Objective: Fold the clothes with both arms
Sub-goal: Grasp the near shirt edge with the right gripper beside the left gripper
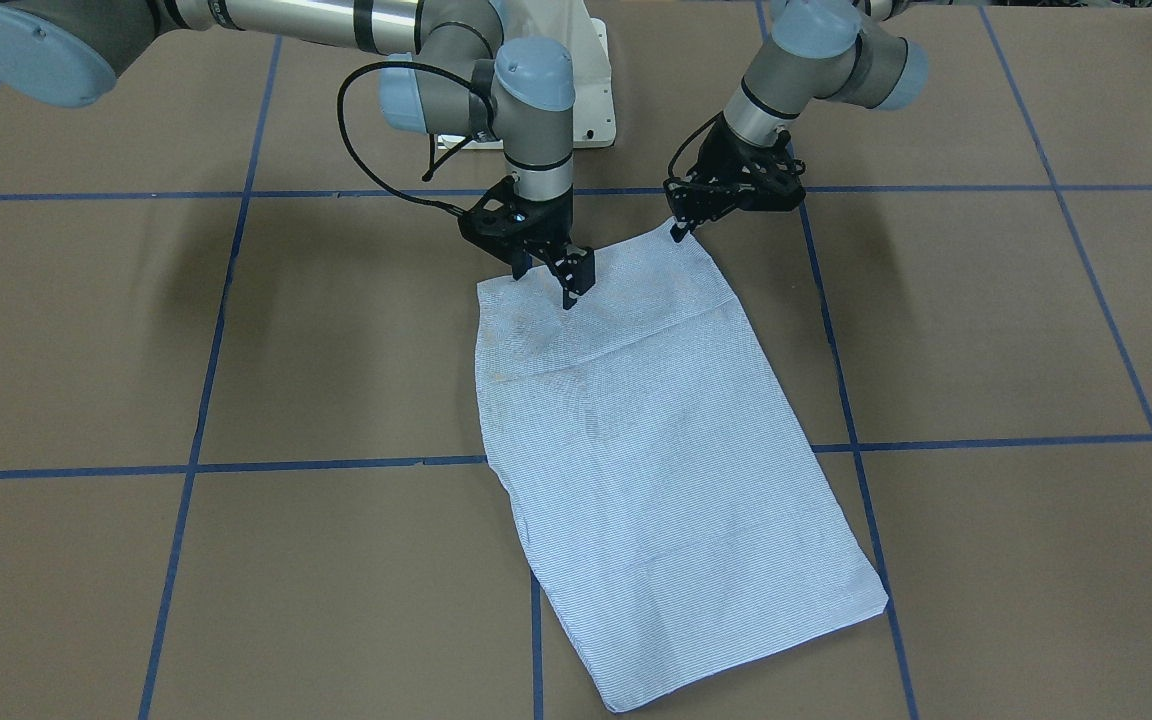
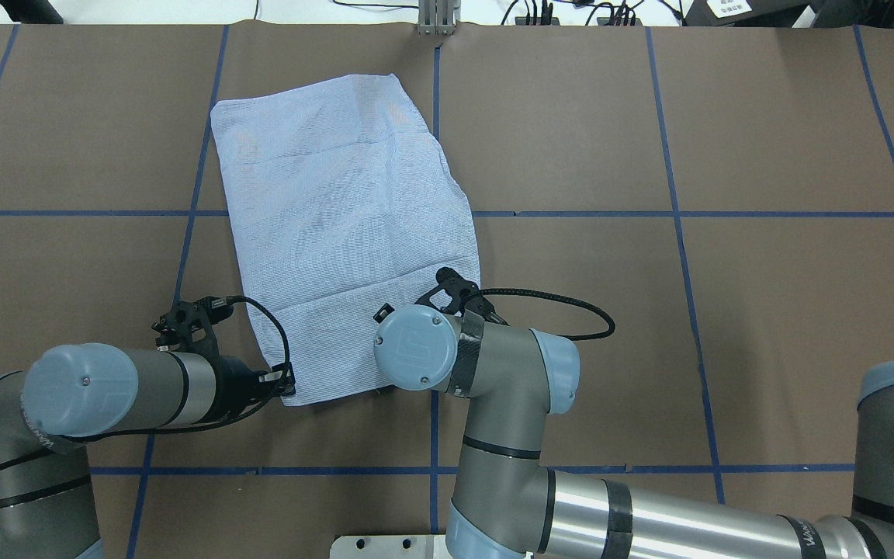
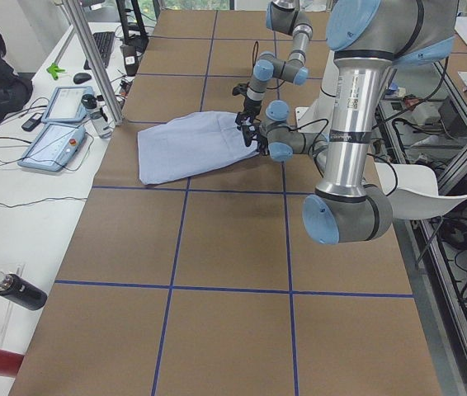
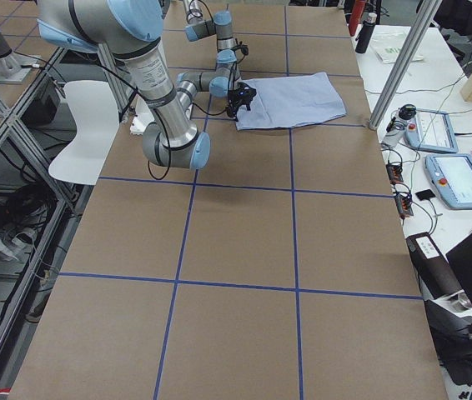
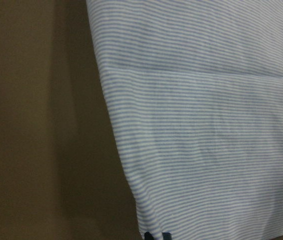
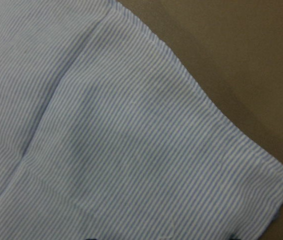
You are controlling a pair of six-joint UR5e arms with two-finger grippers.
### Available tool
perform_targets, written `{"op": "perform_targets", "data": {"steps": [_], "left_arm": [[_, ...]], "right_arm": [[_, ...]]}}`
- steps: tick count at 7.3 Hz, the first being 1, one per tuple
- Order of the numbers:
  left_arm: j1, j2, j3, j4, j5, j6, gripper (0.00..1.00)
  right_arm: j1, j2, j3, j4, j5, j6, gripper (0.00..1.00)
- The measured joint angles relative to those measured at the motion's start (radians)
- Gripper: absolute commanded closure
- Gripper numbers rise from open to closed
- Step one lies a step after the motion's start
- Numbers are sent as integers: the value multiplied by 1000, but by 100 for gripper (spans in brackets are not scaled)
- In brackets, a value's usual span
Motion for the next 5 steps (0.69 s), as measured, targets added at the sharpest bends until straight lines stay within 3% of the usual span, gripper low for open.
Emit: {"op": "perform_targets", "data": {"steps": [1,2,5], "left_arm": [[0,0,-1,0,0,0,100],[0,0,-1,0,0,0,100],[0,1,0,0,0,0,100]], "right_arm": [[0,10,-12,1,0,7,61],[0,19,-20,2,1,15,100],[0,33,-21,1,5,37,100]]}}
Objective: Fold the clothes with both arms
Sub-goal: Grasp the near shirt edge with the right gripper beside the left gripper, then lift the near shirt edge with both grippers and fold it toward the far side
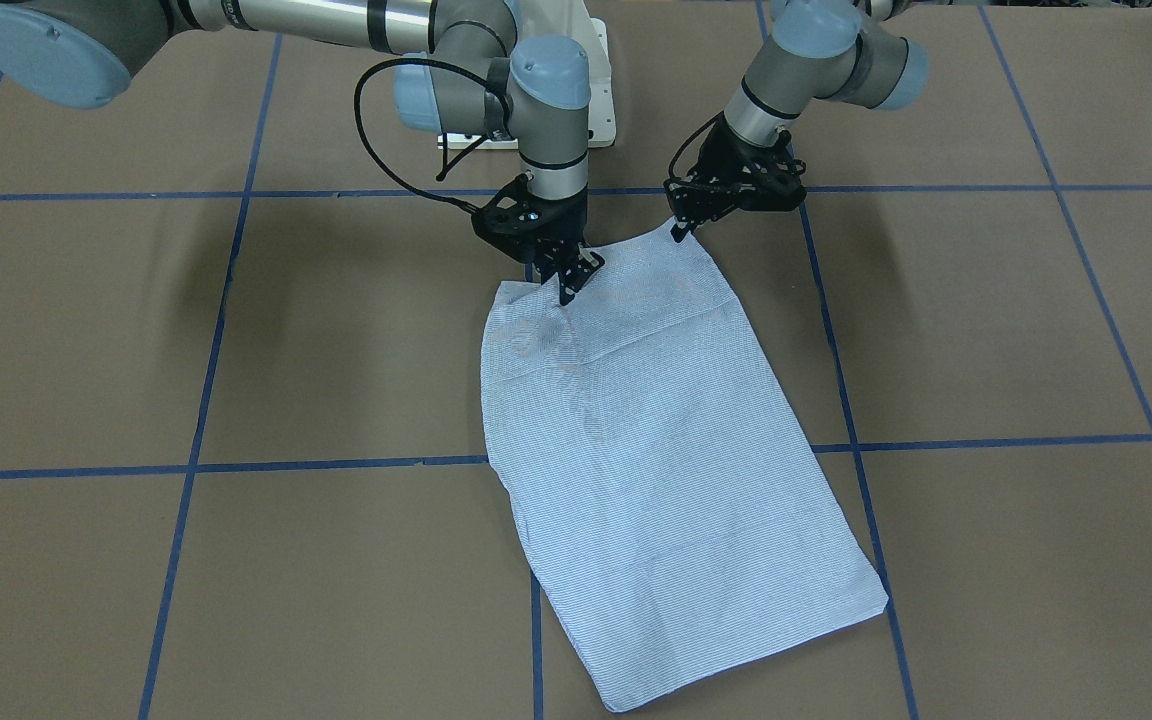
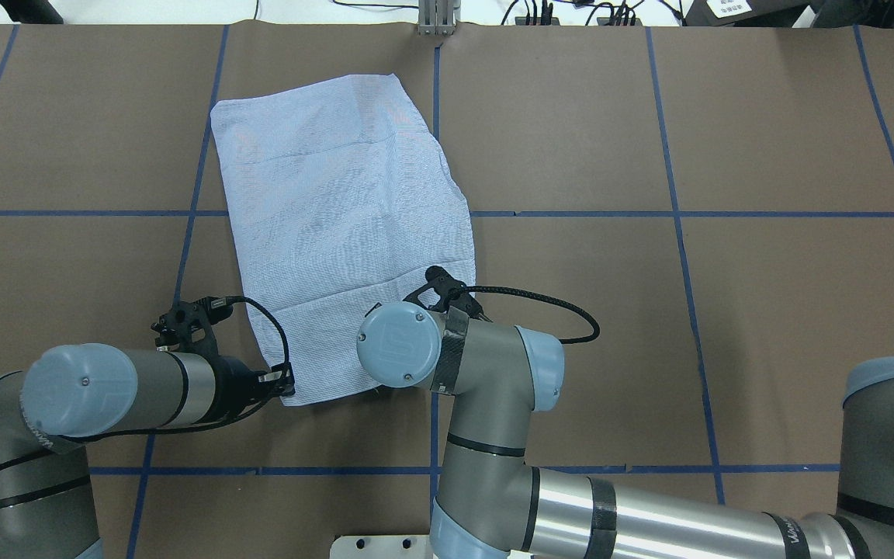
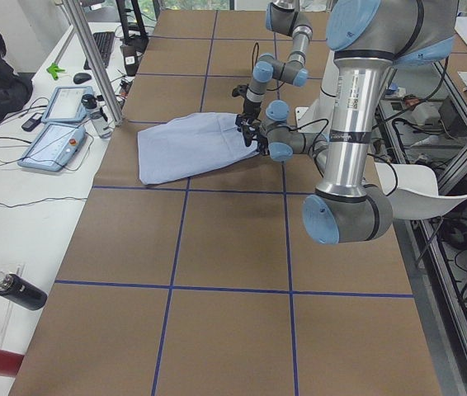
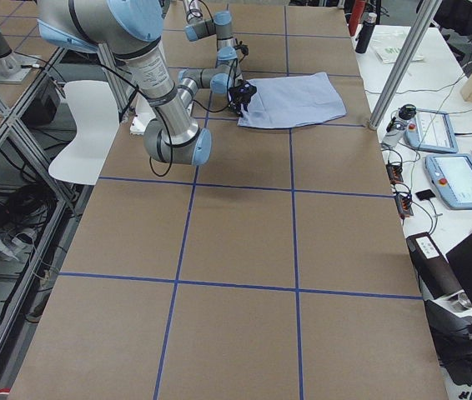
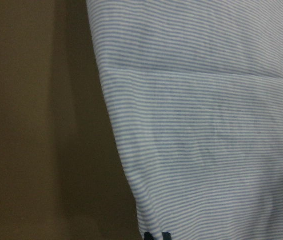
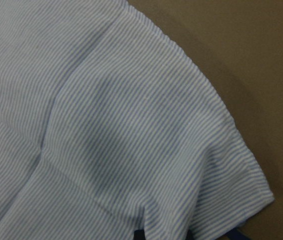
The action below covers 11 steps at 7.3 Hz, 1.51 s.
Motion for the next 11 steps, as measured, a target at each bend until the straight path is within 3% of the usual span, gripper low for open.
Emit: {"op": "perform_targets", "data": {"steps": [4,7,9,11], "left_arm": [[0,-4,-12,0,-14,0,100],[0,-12,-118,3,-89,-1,100],[5,-17,-214,53,-129,-37,100],[43,-38,-328,162,-145,-96,100]], "right_arm": [[19,-15,60,-9,27,-21,100],[11,-202,366,-60,88,-73,100],[-53,-270,595,-224,84,-88,100],[-133,-272,740,-379,40,-82,100]]}}
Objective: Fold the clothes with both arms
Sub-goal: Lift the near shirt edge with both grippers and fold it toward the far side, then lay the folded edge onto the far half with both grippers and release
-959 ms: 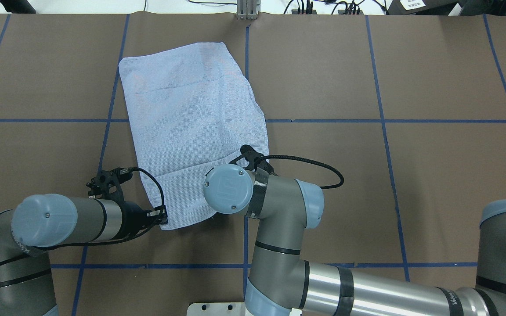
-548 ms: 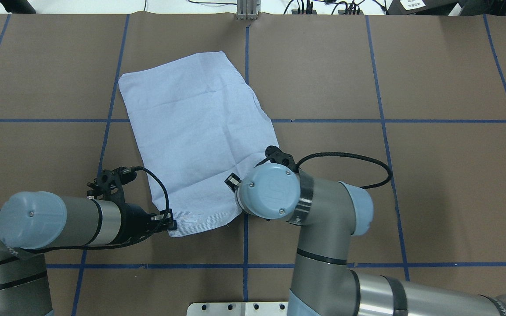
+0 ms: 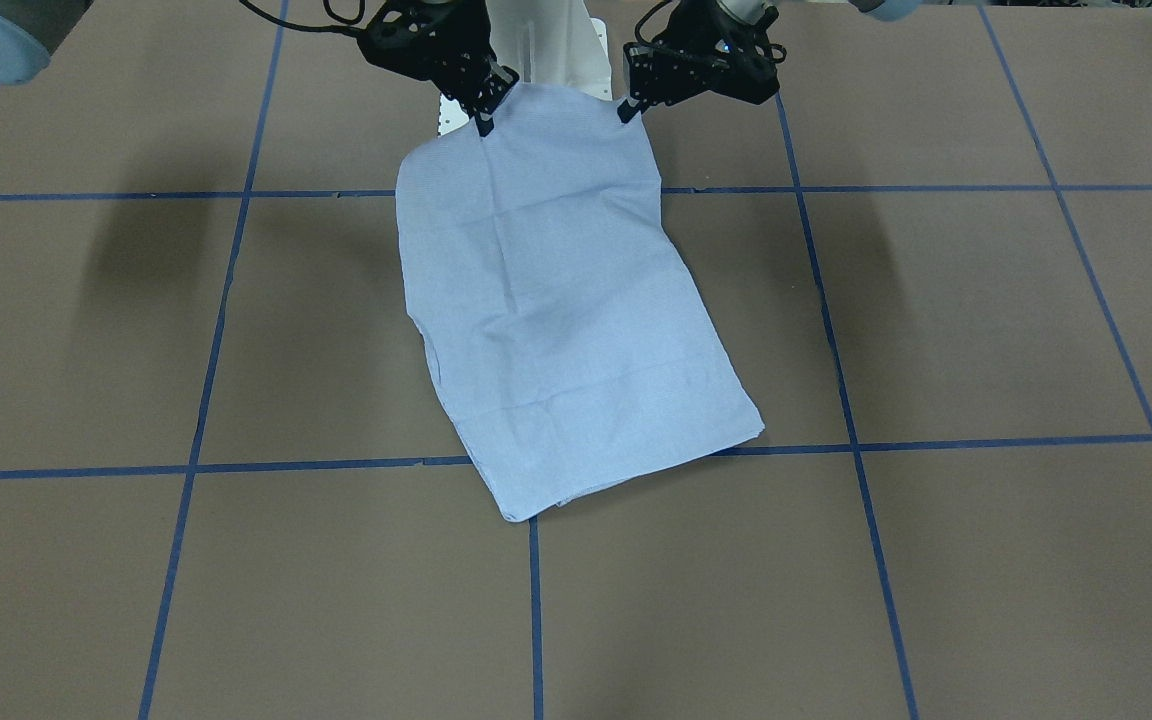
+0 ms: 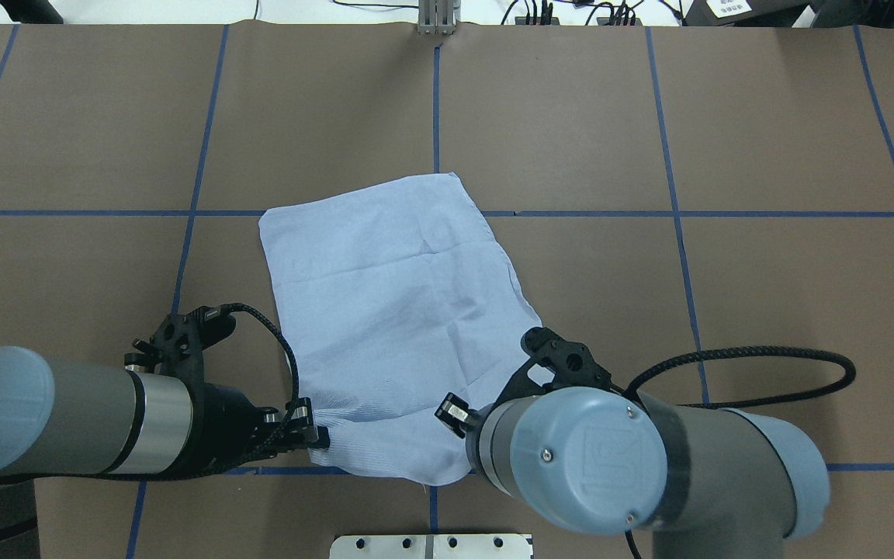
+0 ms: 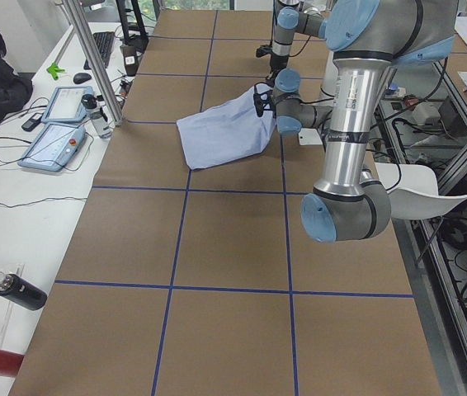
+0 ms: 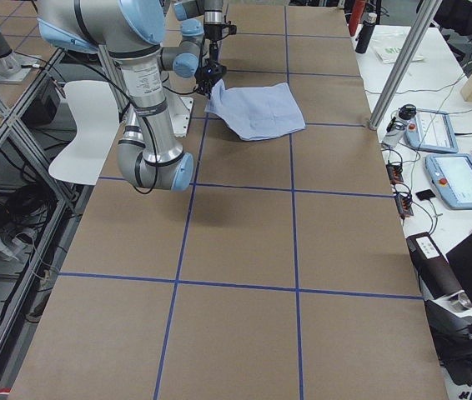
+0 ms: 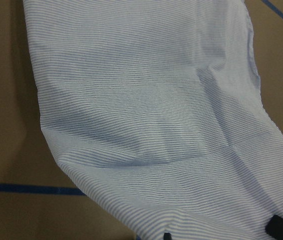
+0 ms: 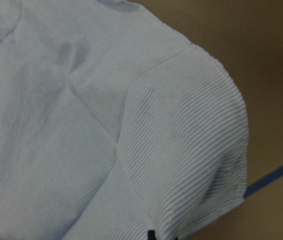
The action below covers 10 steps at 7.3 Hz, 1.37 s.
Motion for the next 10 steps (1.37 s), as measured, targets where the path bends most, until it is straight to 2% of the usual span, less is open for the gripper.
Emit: {"op": "perform_targets", "data": {"steps": [2,3,7,10], "left_arm": [[20,-107,-59,214,-3,-25,100],[12,-165,-52,323,-1,-6,100],[-160,-212,-25,490,0,226,100],[-240,-248,106,510,20,332,100]], "right_arm": [[-14,13,54,-83,-33,-11,100],[6,29,40,-96,-53,-48,100],[158,179,-153,-89,-90,-240,100],[234,251,-374,70,-91,-314,100]]}}
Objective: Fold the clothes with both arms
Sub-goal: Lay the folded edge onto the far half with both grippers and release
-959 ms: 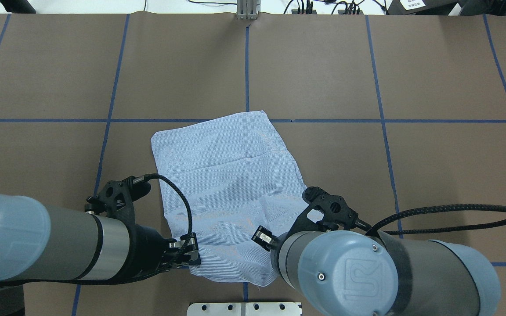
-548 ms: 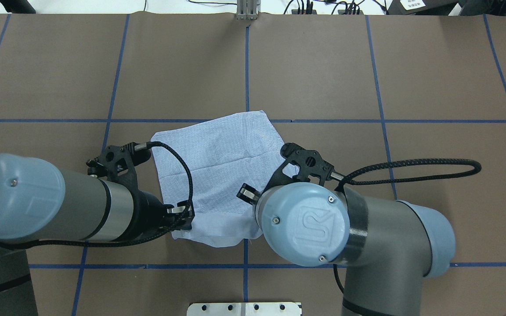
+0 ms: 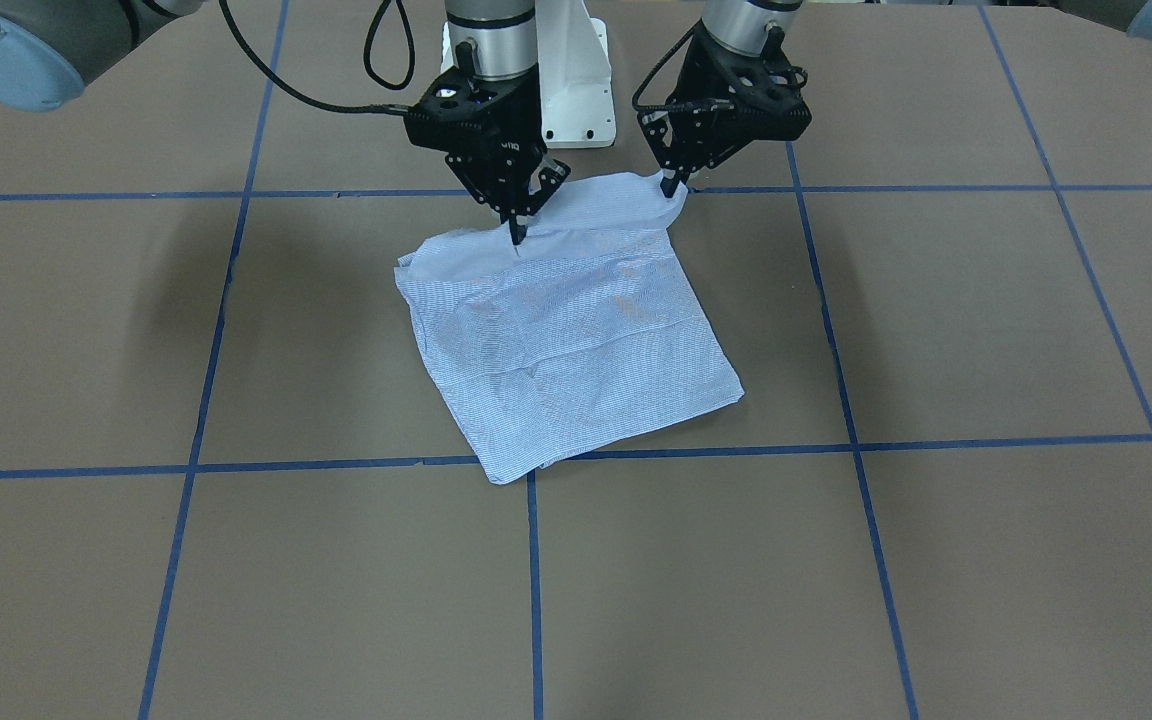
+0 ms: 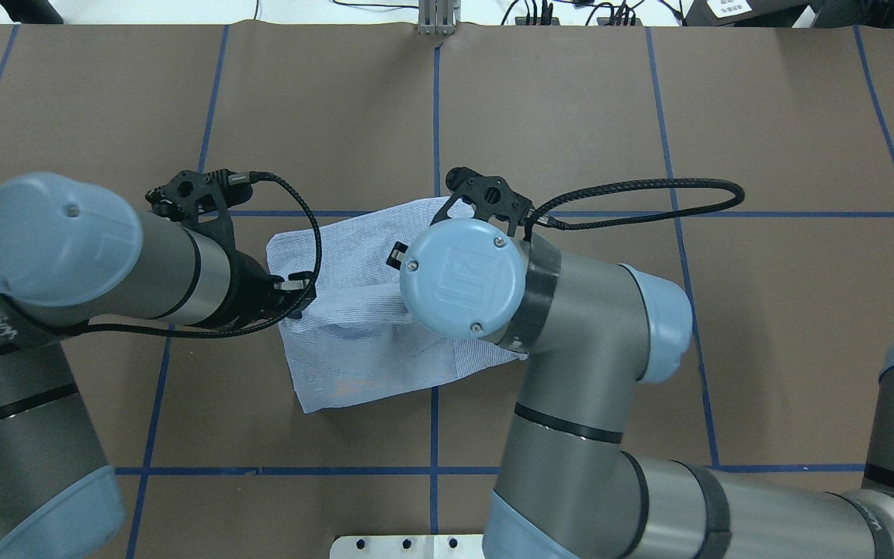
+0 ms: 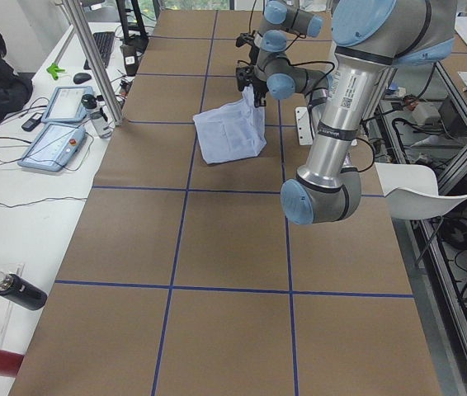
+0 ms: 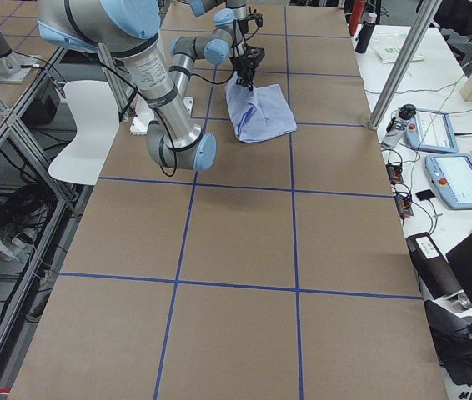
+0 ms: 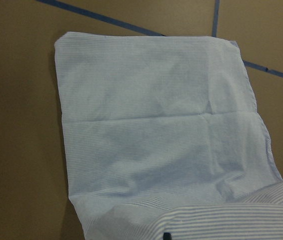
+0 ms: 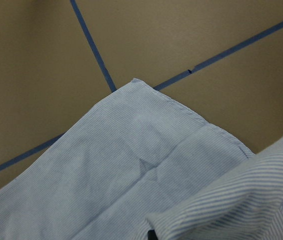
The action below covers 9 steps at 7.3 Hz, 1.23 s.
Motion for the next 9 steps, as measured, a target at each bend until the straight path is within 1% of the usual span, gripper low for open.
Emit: {"op": "perform_targets", "data": {"steps": [2,3,4,6,7,8,9], "left_arm": [[-34,-23,109,-7,55,74,100],[-54,-33,163,-12,69,122,100],[-66,-44,216,-32,75,151,100],[-75,-56,315,-117,78,169,100],[-76,-58,350,-153,78,170,100],[-80,-60,373,-179,78,171,100],[-87,-62,387,-194,78,172,100]], "right_arm": [[47,80,-202,92,0,-54,100],[64,99,-283,145,1,-89,100],[73,108,-342,191,2,-126,100],[80,120,-415,244,5,-178,100],[81,140,-456,272,6,-187,95],[84,165,-500,302,8,-191,79],[91,181,-529,322,12,-192,41]]}}
